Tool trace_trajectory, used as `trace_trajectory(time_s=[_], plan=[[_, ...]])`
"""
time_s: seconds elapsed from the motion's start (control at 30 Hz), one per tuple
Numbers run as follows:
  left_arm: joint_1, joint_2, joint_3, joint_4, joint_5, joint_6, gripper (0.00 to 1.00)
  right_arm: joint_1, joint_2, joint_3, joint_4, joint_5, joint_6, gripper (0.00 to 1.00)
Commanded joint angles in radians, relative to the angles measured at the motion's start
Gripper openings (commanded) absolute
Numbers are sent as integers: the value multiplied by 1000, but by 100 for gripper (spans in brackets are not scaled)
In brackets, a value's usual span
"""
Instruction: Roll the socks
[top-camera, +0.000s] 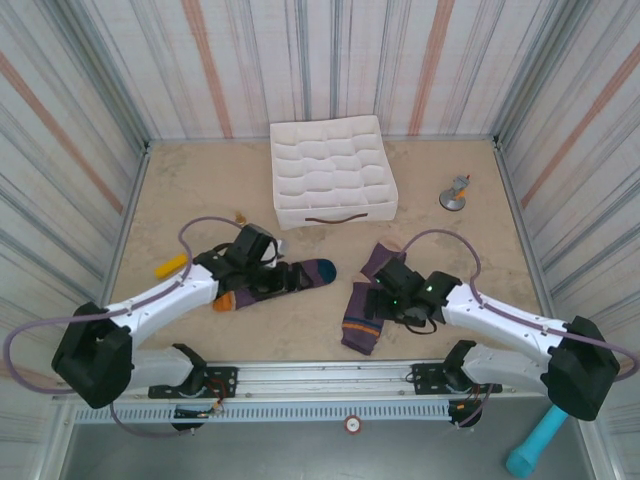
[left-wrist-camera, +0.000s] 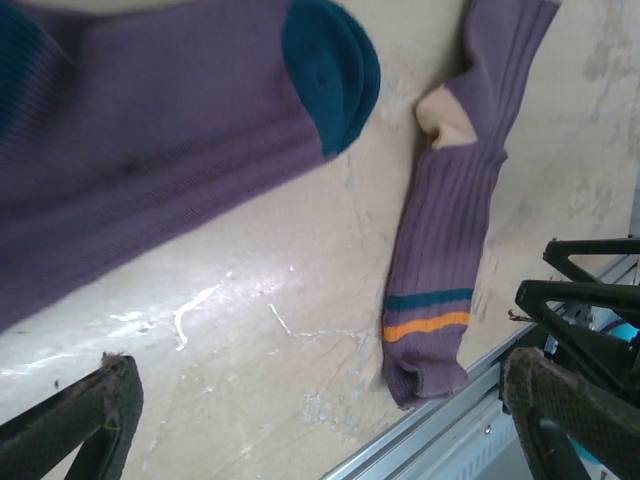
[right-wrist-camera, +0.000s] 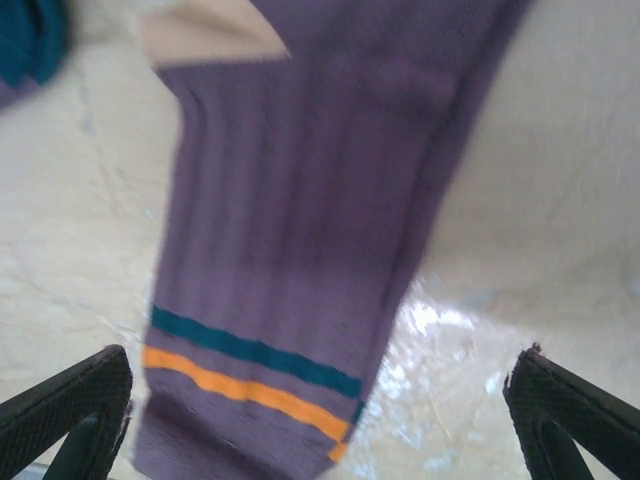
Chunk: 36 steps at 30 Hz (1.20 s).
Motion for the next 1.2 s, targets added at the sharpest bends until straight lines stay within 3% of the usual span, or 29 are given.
trace_trajectory(time_s=[0.0, 0.13, 0.37, 0.67, 0.8, 1.17], plan=[[-23, 26, 0, 53, 16, -72, 94, 9, 9, -49, 70, -38, 82, 99], [-34, 35, -43, 119, 54, -130, 89, 16, 78, -43, 179, -60, 71, 99], [-73, 20, -67, 124, 15, -180, 86, 22, 293, 17, 390, -113, 45, 99], [-74, 14, -126, 139, -7, -222, 81, 22, 500, 252, 334, -53, -67, 100], [-74, 9, -152, 157, -27, -233, 78, 33, 443, 233, 300, -12, -64, 100], [-94, 160, -171, 392, 36, -348, 69, 82, 78, 12, 288, 140, -188, 97]])
